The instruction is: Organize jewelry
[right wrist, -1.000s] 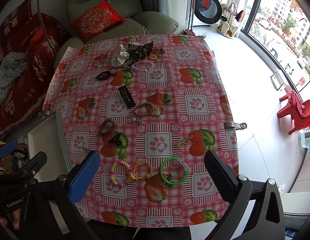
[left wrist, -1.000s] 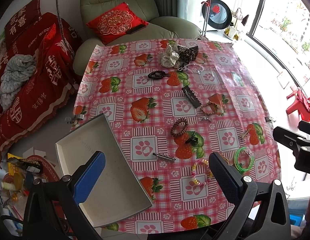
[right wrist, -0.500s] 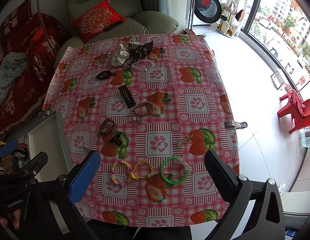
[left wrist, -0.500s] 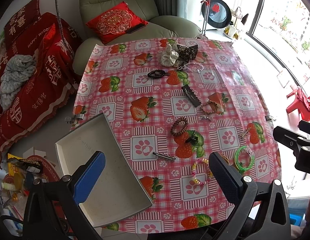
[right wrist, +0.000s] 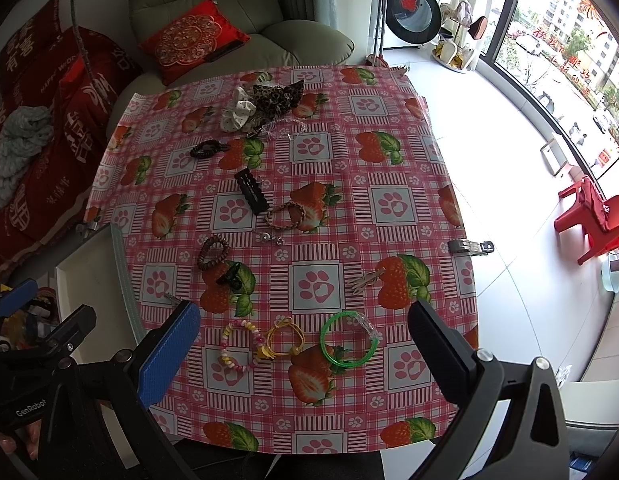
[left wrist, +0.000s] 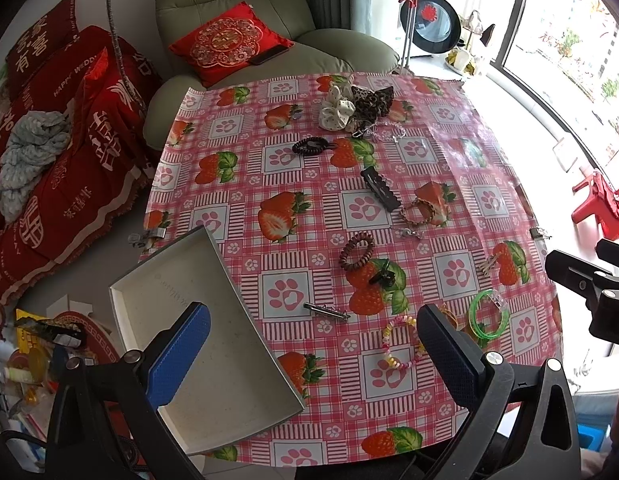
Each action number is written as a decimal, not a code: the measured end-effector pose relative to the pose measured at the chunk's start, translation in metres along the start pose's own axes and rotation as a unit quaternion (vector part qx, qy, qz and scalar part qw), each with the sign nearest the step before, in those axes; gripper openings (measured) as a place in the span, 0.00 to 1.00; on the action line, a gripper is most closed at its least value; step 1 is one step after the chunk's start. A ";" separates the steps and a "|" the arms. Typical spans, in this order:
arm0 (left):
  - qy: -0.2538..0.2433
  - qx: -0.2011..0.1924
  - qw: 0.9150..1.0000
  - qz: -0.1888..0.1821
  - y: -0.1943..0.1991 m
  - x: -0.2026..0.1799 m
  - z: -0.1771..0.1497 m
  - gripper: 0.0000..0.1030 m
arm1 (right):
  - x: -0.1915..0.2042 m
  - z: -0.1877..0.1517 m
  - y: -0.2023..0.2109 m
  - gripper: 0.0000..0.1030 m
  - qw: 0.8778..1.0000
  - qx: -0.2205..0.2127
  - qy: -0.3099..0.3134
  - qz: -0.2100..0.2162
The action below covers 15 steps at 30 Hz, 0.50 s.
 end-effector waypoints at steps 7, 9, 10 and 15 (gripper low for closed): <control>-0.001 0.003 1.000 -0.001 -0.003 -0.001 -0.010 1.00 | -0.001 -0.002 -0.003 1.00 1.000 0.003 -0.002 0.001; -0.002 0.004 1.000 -0.001 -0.004 -0.002 -0.010 1.00 | -0.003 -0.002 -0.004 1.00 1.000 0.006 -0.003 0.002; -0.002 0.004 1.000 0.000 -0.004 -0.002 -0.011 1.00 | -0.004 -0.003 -0.004 1.00 1.000 0.007 -0.004 0.003; -0.002 0.010 1.000 0.003 -0.007 -0.002 -0.014 1.00 | -0.006 -0.004 -0.008 1.00 1.000 0.014 -0.008 0.005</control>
Point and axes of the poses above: each gripper's, at about its wrist camera, not at the fingertips, and y roughly against the way its jaws point, x to its left, z to its top, the point moved 9 cm from there along -y, roughly the way its jaws point, and after that the axes turned 7 degrees about -x, right-handed, at the moved point
